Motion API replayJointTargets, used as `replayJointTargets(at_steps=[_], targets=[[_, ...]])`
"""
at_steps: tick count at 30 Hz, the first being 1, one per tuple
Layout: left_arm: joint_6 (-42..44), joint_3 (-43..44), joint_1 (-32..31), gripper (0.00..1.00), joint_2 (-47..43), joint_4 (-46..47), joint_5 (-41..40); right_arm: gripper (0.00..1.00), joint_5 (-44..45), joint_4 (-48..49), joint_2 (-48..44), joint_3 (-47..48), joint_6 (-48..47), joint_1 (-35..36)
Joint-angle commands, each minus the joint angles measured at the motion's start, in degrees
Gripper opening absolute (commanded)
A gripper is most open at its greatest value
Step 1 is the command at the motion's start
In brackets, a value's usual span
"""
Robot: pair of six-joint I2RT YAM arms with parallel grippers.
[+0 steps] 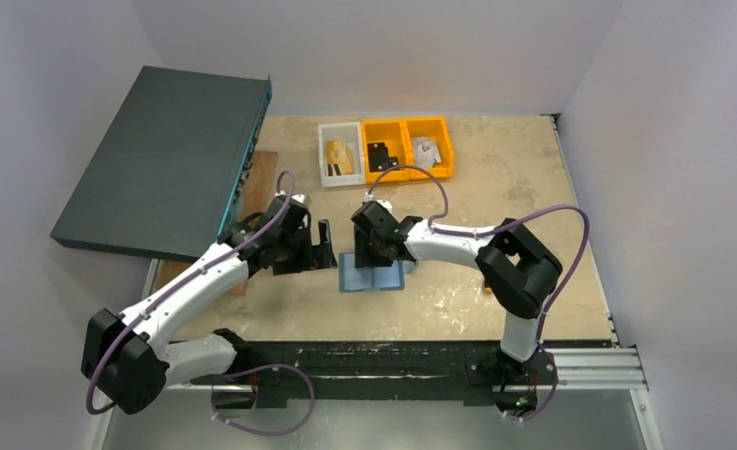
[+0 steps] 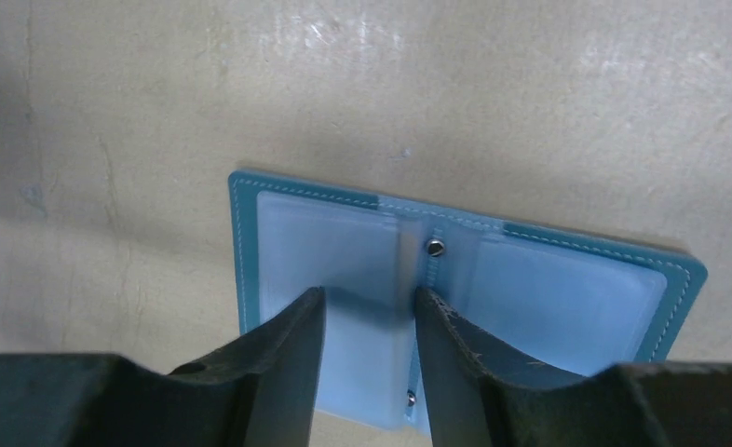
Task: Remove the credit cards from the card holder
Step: Remove the credit card from the card holder.
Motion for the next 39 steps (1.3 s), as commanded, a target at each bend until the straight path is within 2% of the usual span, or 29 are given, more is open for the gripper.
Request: replayJointTargets(at_steps=[1, 7, 11, 13, 19, 22, 29, 39], targets=[[-1.7, -1.44, 0.29, 0.92, 0.69, 3.53, -0.62, 0.36, -3.07, 1.75, 2.36, 1.03, -4.61, 0.39], [-3.1, -3.83, 0.33, 0.91, 3.2, 6.55, 0.71, 0.17, -6.15, 2.05, 3.46, -0.23, -5.59, 0.31], [-3.81, -5.67, 0.31, 0.85, 4.89, 10.51, 3.26, 0.11, -8.55, 3.41, 3.64, -2.36, -4.27, 0.09], [-3.96, -6.35, 0.26, 0.77, 5.93, 12.52, 4.85, 0.09, -10.62, 5.18, 3.64, -4.04, -3.21, -0.35], [-4.51, -6.96, 0.32, 0.41, 10.37, 17.49, 9.18, 0.05, -16.62, 11.25, 4.22, -9.44, 0.06, -2.41], [-4.56, -6.93, 0.32, 0.33, 12.79, 19.45, 10.85, 0.04, -17.81, 12.81, 4.35, -11.14, 0.77, -3.39], [-4.63, -6.45, 0.29, 0.25, 18.54, 22.64, 12.33, 0.03, -19.32, 14.57, 4.14, -12.68, 0.96, -4.7], [-4.06, -5.05, 0.27, 0.23, 23.04, 20.21, 7.89, 0.03, -20.26, 16.19, 4.6, -14.19, 1.81, -5.11]])
